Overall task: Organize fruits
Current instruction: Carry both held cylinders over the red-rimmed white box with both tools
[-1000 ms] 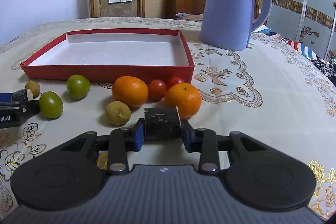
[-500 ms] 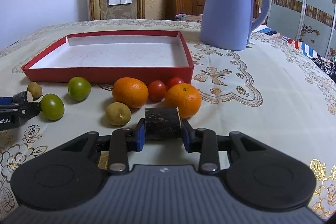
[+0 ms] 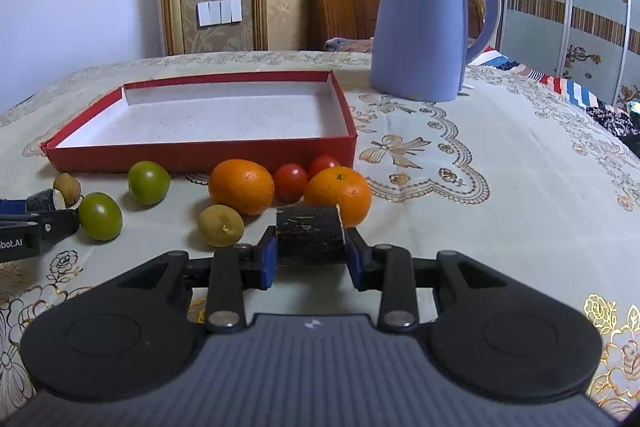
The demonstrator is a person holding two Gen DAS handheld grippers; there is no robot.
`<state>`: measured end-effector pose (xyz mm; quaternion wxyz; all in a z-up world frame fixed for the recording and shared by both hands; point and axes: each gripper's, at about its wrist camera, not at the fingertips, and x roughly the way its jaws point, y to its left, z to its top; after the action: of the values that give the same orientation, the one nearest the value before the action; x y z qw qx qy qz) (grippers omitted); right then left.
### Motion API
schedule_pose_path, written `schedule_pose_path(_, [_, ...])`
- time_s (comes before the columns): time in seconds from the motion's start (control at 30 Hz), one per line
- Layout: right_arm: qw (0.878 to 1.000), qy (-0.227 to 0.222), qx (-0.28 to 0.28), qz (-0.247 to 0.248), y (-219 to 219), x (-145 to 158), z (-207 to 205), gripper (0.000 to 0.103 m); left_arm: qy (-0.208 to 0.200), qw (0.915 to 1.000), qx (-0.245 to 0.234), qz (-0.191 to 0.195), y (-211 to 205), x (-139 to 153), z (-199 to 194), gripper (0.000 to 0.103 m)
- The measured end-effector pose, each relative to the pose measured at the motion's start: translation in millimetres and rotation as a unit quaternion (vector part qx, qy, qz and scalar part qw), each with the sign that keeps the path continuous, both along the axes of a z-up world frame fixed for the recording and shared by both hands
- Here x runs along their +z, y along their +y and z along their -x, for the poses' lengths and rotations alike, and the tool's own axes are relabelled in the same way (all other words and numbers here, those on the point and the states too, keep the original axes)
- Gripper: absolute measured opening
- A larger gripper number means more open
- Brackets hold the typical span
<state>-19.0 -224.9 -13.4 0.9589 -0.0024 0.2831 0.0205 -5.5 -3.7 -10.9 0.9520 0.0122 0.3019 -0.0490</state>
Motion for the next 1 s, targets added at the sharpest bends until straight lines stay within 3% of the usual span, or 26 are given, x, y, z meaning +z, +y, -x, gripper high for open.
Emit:
schedule_pose_path(0.57, [0.998, -0.041, 0.038, 0.002, 27.0, 28.1, -5.2, 0.033, -0.009, 0.9999, -0.009, 0.01, -2.9, 25.4, -8.6, 0.042])
schedule_pose_path(1.0, [0.998, -0.053, 0.038, 0.016, 39.9, 42.8, -55.3, 0.033, -0.013, 0.9999, 0.002, 0.007, -13.9, 39.2, -55.5, 0.042])
